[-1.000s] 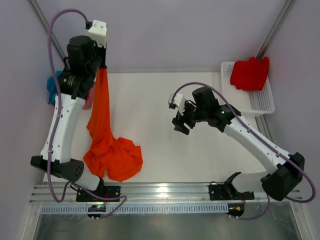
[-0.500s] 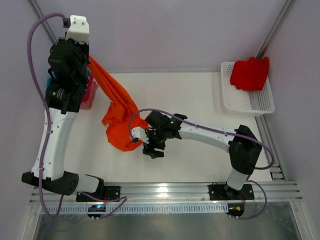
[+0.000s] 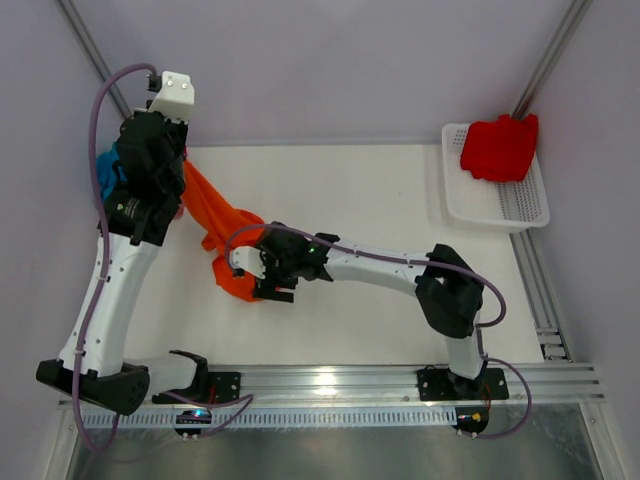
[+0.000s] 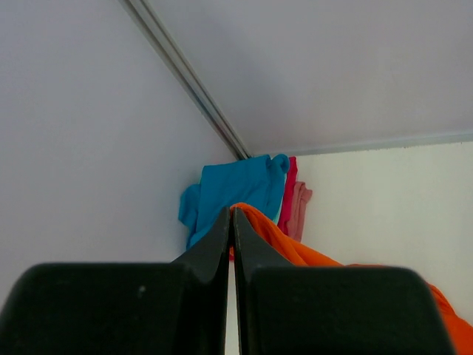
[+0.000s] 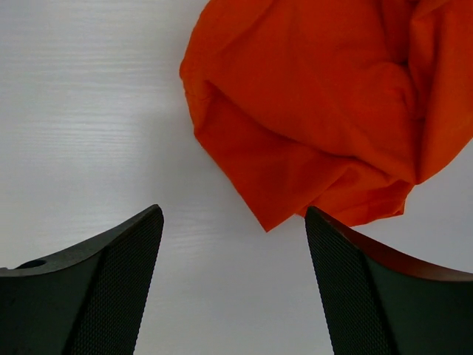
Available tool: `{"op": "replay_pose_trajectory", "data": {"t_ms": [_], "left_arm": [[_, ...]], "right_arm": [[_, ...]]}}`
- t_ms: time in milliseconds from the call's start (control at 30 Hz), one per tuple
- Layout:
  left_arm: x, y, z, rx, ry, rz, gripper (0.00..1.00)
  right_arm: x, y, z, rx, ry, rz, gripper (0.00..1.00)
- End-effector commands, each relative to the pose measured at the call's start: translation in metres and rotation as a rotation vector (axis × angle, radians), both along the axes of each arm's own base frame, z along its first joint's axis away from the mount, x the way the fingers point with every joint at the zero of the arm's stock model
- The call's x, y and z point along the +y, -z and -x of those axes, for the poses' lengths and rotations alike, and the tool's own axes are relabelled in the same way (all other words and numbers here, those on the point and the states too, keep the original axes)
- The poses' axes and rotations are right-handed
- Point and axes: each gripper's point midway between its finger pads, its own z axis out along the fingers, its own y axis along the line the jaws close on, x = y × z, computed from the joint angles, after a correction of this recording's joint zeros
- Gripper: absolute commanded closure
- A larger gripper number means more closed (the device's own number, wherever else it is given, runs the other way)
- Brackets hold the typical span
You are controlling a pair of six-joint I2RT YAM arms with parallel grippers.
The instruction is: Fold and stack the t-shirts
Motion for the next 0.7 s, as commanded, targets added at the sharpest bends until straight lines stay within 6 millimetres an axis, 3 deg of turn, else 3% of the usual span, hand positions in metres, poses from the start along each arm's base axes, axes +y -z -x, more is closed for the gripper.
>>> {"op": "replay_pose_trajectory", "data": {"t_ms": [0,233,667], "left_arm": [[0.006,-0.022,0.011,-0.073,-0.02,0.009,1.0],[0.006,-0.009,0.009,-0.041,-0.03,0.034,1.0],[0.001,0.024,0.0,0.027,-0.037,0.075,1.0]], "right_arm": [[0.019,-0.006,-0.023,-0.068,0.051,-0.042,0.17],[0.029,0.024,-0.022,-0.042,0.009,-0.017,0.14],[0.07,0.014,0.011,-0.016,-0.15,-0.054,0.14]]}}
